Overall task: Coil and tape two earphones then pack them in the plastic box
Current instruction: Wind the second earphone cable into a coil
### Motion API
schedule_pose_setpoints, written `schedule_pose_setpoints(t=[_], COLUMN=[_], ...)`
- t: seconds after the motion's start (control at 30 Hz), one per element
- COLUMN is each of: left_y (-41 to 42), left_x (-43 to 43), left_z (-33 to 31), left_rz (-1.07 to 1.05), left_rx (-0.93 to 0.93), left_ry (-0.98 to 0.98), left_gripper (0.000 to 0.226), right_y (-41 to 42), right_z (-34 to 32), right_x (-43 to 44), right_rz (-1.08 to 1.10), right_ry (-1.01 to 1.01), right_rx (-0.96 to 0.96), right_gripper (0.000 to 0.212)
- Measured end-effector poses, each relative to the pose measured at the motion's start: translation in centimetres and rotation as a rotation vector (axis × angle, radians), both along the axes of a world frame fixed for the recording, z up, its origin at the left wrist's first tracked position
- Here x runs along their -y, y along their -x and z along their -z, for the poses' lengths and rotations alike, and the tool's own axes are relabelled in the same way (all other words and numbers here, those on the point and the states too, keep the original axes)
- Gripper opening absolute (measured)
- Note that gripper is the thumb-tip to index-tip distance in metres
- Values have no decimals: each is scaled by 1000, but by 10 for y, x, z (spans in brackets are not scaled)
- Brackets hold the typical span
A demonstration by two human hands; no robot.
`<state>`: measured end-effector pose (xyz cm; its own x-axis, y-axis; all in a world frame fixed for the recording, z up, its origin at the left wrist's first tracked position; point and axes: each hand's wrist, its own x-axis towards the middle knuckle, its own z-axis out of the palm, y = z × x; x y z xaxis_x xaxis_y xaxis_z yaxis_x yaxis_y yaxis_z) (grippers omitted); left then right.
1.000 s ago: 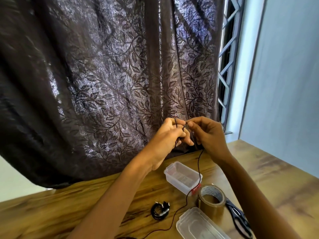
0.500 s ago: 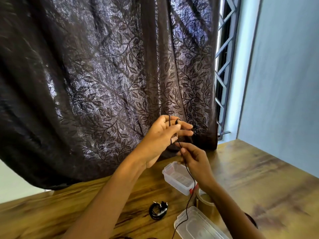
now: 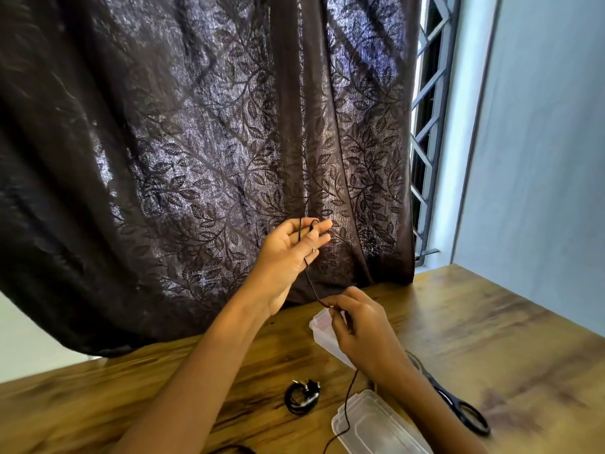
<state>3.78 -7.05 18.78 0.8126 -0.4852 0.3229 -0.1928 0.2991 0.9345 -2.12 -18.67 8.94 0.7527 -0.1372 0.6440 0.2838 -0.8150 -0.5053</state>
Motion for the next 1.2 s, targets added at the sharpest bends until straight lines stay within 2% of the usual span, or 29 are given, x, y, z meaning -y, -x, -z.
schedule_pose_setpoints(t=[0.2, 0.4, 0.53, 0.7, 0.87, 0.97, 1.2], left_y=[-1, 11, 18, 19, 22, 25, 26], left_x=[-4, -5, -8, -9, -10, -9, -10], left_z=[9, 11, 6, -1, -6, -9, -19], left_rz=[-21, 154, 309, 305, 249, 246, 267], left_rx=[77, 61, -68, -184, -131, -105, -104], left_ry=[-80, -218, -173, -111, -193, -214, -170], left_gripper=[15, 26, 32, 32, 35, 32, 28], right_y=[15, 14, 4, -6, -13, -19, -24], right_z=[-42, -87, -105, -107, -97, -88, -54], right_x=[6, 11, 24, 36, 36, 36, 27], right_rz=[1, -83, -246, -251, -314, -413, -287], right_ry=[330, 341, 212, 38, -153, -348, -690], right_rx=[255, 343, 291, 210, 160, 88, 140], right_gripper=[27, 13, 9, 10, 16, 13, 32])
